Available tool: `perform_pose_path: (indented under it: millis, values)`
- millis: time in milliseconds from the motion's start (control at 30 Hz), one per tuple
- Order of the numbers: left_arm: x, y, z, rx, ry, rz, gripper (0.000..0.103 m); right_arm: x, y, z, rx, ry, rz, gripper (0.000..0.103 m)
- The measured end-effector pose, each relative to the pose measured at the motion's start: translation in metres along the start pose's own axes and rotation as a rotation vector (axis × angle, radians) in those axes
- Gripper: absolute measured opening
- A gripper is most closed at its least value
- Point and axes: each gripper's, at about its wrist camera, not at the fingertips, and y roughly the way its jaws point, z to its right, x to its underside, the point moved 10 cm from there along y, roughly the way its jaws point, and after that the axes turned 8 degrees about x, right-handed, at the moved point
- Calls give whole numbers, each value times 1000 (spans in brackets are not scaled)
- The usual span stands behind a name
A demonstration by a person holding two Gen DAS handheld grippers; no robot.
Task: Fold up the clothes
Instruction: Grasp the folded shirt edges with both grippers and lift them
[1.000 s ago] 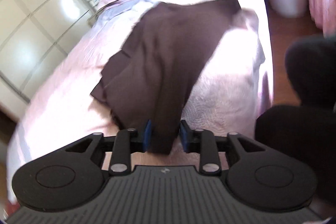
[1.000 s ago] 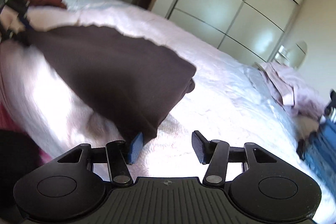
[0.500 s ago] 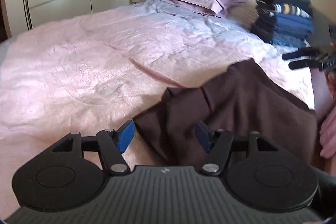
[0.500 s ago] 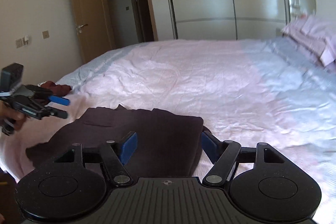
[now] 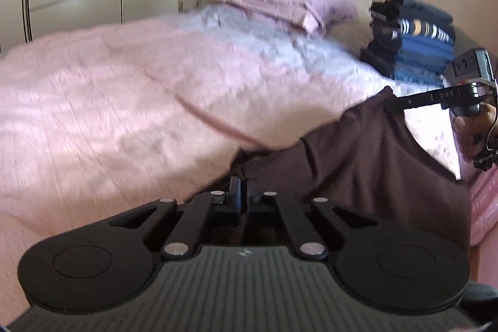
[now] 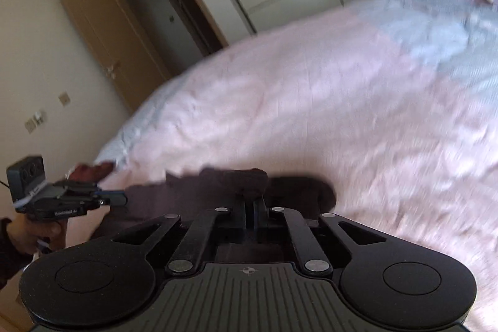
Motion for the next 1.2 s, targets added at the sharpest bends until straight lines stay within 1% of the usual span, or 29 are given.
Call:
perform_pose_path:
  millis: [33,67,100,133,167,233,267,300,333,367,400,467,533,567,633,667,733,800,833,900,933,967,1000,1067,1133,1200]
  values:
    - [-6,0,-2,-6,4,13,1,-12,-7,0,-1,-4,41,3]
    - [-9,6,-6,-16,5,8,1,-22,-10,1,-2,-7,63,2]
    - [-9,15,-11,-24,3,-4,1,-26,-7,3,11,-20,66,3]
    - [-7,26,-17,-33,-4,-27,2,-26,1,7,37,-40,50,3]
    - [1,39,-23,-40,-27,-68,2,-21,13,14,58,-43,11,3]
    - [19,58,-33,-50,-70,-131,5,-2,37,30,76,-8,-91,3]
    - [25,62,-36,-52,-83,-141,6,8,44,37,85,2,-135,3]
    - [26,60,-36,-54,-88,-133,6,15,47,42,92,8,-157,4]
    - [25,54,-37,-63,-91,-123,10,15,43,43,100,5,-141,4]
    - [23,46,-37,-78,-92,-114,13,13,35,42,123,-8,-115,8]
    - [21,38,-38,-93,-92,-105,18,9,26,41,159,-36,-86,23]
    - [15,24,-37,-110,-86,-87,17,-3,7,31,221,-114,-22,37]
    - [5,15,-25,-91,-56,-74,16,-13,-8,12,210,-188,34,38]
    - [0,11,-19,-81,-42,-68,16,-15,-10,0,178,-217,42,38]
    - [-12,21,0,-23,-15,-60,16,-11,0,-26,103,-272,5,38]
    - [-15,34,10,5,4,-74,17,-8,9,-37,67,-294,-26,38]
    - [-14,64,23,42,42,-126,18,2,36,-50,9,-318,-107,38]
    - [-7,80,18,49,29,-155,18,13,63,-47,4,-335,-180,38]
    - [-3,85,12,47,14,-166,18,18,74,-38,24,-341,-205,38]
    - [6,95,0,43,-17,-188,17,20,83,-13,61,-289,-226,38]
    - [11,100,-5,41,-32,-198,15,20,80,1,85,-253,-229,38]
    - [13,97,-6,35,-35,-200,13,19,75,13,108,-227,-227,38]
    - [12,84,-3,25,-24,-192,10,16,64,17,128,-227,-216,38]
    - [11,60,4,7,-2,-177,10,11,34,11,146,-258,-184,38]
    - [10,35,12,-12,19,-162,10,14,2,-10,96,-281,-152,38]
    - [8,11,19,-31,41,-146,11,26,-32,-32,44,-295,-117,38]
